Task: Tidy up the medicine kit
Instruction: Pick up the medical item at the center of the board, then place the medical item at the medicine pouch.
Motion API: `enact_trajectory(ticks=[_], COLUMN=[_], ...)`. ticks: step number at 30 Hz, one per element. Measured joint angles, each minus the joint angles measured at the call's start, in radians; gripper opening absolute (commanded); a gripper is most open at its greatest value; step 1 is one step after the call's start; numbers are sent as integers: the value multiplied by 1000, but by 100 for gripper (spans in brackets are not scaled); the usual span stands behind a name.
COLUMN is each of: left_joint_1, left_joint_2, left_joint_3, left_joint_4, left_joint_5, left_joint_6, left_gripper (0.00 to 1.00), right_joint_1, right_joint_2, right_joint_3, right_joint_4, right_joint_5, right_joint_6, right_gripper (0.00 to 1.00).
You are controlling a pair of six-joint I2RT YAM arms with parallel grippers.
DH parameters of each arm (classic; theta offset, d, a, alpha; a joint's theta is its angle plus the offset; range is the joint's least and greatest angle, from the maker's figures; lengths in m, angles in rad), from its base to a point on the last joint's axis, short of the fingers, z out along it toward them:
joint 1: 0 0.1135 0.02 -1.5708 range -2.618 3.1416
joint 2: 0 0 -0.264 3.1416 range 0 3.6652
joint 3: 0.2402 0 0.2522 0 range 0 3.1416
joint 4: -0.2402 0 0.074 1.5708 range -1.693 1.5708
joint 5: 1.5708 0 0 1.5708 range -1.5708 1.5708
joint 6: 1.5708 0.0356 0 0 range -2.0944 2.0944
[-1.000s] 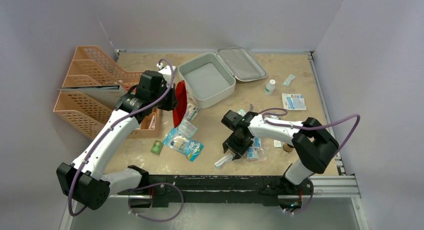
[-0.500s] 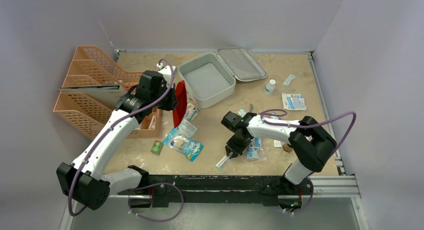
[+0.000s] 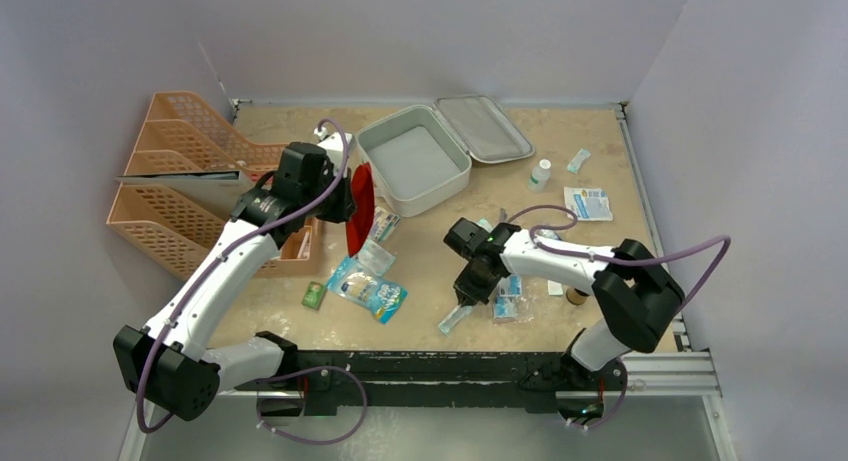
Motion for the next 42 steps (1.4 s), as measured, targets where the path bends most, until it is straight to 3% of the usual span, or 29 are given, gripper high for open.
enact_trajectory(ticks=[7,15,30,42], left_joint_1=[0,0,0,0], left_joint_2=[7,33,59,61], left_joint_3=[-9,-14,-27,-29], left_joint_4=[6,41,70,81], left_joint_5=[48,159,307,373], left_joint_6=[-1,-1,-1,0], left_gripper=[0,0,0,0], right_joint_1=[0,0,0,0], right_joint_2=[-91,-229,-177,-80], right_joint_3=[33,77,185,267], right_joint_4=[69,358,770,711], right_joint_5=[27,0,-198,-197], right_joint_6=[-193,-448,-566,-663], right_gripper=[0,0,0,0])
